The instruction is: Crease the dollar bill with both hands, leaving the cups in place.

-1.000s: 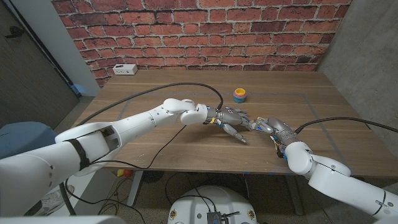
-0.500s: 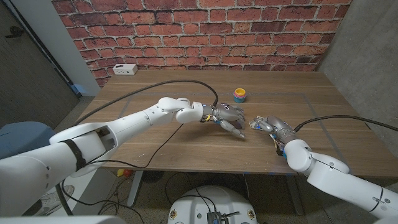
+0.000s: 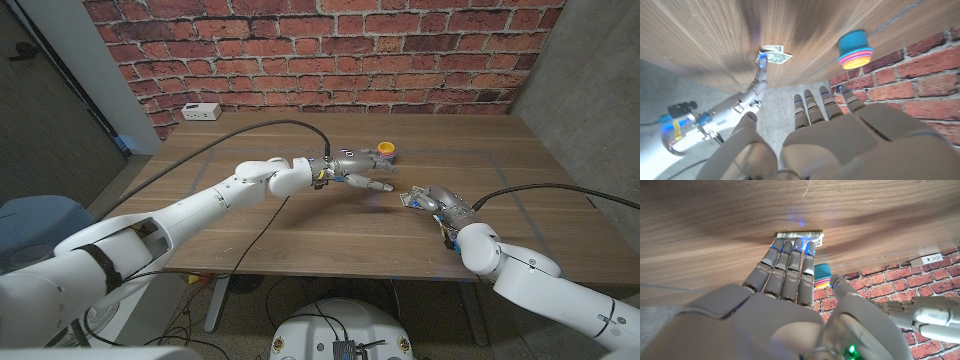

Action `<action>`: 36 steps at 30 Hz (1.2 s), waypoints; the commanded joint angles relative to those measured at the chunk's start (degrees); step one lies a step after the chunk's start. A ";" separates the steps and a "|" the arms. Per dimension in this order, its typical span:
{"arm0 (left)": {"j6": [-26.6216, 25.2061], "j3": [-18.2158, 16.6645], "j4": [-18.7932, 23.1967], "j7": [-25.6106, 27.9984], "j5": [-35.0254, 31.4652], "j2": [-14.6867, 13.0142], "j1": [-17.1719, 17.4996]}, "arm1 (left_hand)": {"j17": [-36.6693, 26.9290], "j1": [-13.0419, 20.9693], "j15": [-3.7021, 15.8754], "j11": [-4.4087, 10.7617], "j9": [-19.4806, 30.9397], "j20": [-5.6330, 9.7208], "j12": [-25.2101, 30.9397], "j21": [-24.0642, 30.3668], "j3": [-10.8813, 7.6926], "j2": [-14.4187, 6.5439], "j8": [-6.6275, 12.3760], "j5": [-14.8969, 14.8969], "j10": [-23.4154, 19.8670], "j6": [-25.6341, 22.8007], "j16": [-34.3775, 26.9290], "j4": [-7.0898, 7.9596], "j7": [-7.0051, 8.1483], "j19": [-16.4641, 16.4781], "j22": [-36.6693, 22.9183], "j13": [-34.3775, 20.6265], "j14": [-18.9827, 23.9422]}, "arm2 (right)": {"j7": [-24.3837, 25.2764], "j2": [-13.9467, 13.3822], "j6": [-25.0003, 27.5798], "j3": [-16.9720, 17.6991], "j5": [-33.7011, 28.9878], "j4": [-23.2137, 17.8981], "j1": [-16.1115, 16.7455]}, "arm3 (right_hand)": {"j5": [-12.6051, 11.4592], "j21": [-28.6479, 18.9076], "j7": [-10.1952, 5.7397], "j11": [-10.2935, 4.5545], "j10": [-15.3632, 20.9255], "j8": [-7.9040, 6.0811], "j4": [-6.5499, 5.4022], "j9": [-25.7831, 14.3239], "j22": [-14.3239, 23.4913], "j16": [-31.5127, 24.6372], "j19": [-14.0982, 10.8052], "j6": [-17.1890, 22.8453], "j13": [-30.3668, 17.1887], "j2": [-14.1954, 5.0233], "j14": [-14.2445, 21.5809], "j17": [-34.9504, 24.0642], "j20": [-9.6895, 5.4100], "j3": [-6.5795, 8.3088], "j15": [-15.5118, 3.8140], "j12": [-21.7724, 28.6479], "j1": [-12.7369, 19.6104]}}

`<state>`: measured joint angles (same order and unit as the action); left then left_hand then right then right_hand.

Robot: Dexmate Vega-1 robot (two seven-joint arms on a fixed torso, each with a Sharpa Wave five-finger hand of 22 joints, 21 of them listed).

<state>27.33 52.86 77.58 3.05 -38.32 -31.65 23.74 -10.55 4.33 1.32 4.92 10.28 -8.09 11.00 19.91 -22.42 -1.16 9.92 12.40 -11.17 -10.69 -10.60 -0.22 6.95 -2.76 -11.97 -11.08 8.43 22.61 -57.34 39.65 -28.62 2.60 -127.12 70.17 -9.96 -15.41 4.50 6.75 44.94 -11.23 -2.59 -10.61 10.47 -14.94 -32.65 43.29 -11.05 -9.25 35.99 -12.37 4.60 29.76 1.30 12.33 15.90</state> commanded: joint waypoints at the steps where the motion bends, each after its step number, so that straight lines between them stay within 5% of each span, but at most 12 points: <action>1: -1.13 -7.60 -0.20 -0.89 15.59 -1.27 5.24 | -0.11 0.33 -0.55 -0.03 0.15 -0.84 -0.18 -0.24 -0.54 -0.93 -0.13 -0.17 0.96 1.04 0.18 -0.28 -0.17 -0.36 -0.04 -0.33 -0.85 | 2.19 -0.51 -2.79 2.13 -0.11 -1.27 2.09 | -0.15 0.16 0.04 0.16 0.48 -0.22 0.89 -0.22 0.13 -0.08 -0.54 0.77 -0.24 -0.71 0.47 -0.21 0.27 0.60 0.06 0.03 1.25; 14: -1.00 -14.39 -3.53 -8.63 38.68 -0.46 10.01 | -0.16 0.62 -1.50 -1.14 0.11 -1.67 -0.24 -0.85 -0.59 -0.65 0.11 -0.79 3.35 3.42 0.29 -0.84 -0.87 -1.67 -0.12 -0.37 -2.86 | 10.56 1.39 -20.62 8.62 -1.15 1.66 10.78 | -0.32 0.18 -0.05 0.28 0.14 0.08 1.67 -0.23 0.15 -0.21 -0.81 0.12 -0.25 -1.14 0.61 -0.44 0.33 1.16 0.21 -0.18 2.32; 24: -1.93 -17.73 -2.44 -9.37 46.22 -0.63 13.17 | -0.29 -0.24 -1.94 -1.71 0.10 -2.22 -0.10 -0.93 -0.15 -0.46 0.21 -0.91 3.85 3.81 0.17 -0.40 -1.37 -1.93 -0.22 -0.40 -3.40 | 12.19 5.30 -33.20 11.47 -2.14 6.10 13.87 | -0.58 0.86 -1.12 -0.21 -2.30 0.63 2.46 -0.25 0.19 0.14 0.37 -1.85 -0.28 -1.69 -1.08 -1.06 0.39 2.02 -0.43 -1.07 3.82; 36: -1.87 -21.44 -1.26 -11.07 55.94 -0.26 16.96 | -0.21 -1.36 -1.95 -1.28 -0.01 -0.84 -0.60 -0.82 0.28 -0.83 0.00 -0.87 8.68 7.44 0.42 0.35 0.18 -1.61 -0.41 -0.29 -6.52 | 13.19 12.59 -49.03 14.71 -0.84 12.72 15.71 | -0.47 3.12 -3.27 -2.16 -14.41 1.28 3.28 -0.29 0.20 2.72 5.37 -10.30 -0.29 -1.01 -10.72 -2.13 -0.30 1.83 -0.57 -2.47 5.51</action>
<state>25.41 34.70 75.38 -6.46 9.09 -32.15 37.47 -10.68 3.41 -0.70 3.29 10.12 -9.66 10.57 19.07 -22.32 -1.88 9.93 11.65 -3.72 -4.33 -10.38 -0.12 6.76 -4.41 -12.13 -11.34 2.59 35.12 -50.25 3.92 -16.86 0.41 -119.64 83.90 -10.18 -12.73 1.53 4.89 32.34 -10.14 0.35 -10.82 10.66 -12.68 -28.18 34.30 -11.05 -10.42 26.53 -14.28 4.28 31.83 0.70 9.92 20.70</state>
